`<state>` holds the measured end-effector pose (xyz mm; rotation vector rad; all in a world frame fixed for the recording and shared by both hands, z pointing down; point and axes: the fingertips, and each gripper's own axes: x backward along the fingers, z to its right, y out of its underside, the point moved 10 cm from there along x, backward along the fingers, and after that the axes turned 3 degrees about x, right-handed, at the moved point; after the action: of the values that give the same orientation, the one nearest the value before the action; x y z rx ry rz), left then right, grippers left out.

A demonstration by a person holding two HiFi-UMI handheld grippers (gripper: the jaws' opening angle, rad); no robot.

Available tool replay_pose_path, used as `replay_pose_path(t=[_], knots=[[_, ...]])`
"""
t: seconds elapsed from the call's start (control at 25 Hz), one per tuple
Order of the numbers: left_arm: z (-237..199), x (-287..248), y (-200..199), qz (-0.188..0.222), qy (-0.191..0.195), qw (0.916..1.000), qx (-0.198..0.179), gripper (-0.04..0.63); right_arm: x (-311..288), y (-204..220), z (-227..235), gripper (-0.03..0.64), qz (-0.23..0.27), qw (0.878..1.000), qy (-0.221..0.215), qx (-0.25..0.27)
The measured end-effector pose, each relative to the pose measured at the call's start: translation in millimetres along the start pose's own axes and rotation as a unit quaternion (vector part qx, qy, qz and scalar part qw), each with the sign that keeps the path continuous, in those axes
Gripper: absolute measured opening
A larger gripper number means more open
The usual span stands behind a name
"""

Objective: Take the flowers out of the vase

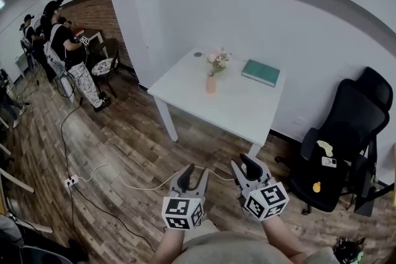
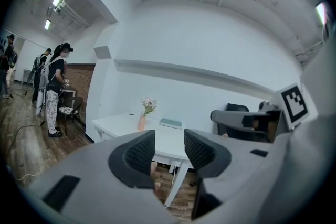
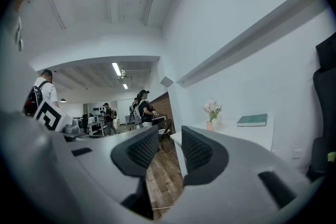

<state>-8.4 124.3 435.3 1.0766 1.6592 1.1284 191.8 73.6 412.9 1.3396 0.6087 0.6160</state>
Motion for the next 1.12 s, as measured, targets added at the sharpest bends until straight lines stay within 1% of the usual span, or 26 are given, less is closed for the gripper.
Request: replay_pose_path(t=[0.28,0.84,1.12], knots=[[-48,-38,-28,0.003,0.018,0.9998,-0.004,0.166,-62,-17,6,0.166,0.012,1.0,0.013,-0.001],[-138,-99,-56,0.003,0.037,0.9993,-0.001,0.169,-165,-16,10,0.172,0.022,0.999,0.035,-0.005],[-165,-121,-63,0.0,0.046,0.9989,0.003,0.169,-194,-20,13,0.173,0.019,0.999,0.045,0.002]])
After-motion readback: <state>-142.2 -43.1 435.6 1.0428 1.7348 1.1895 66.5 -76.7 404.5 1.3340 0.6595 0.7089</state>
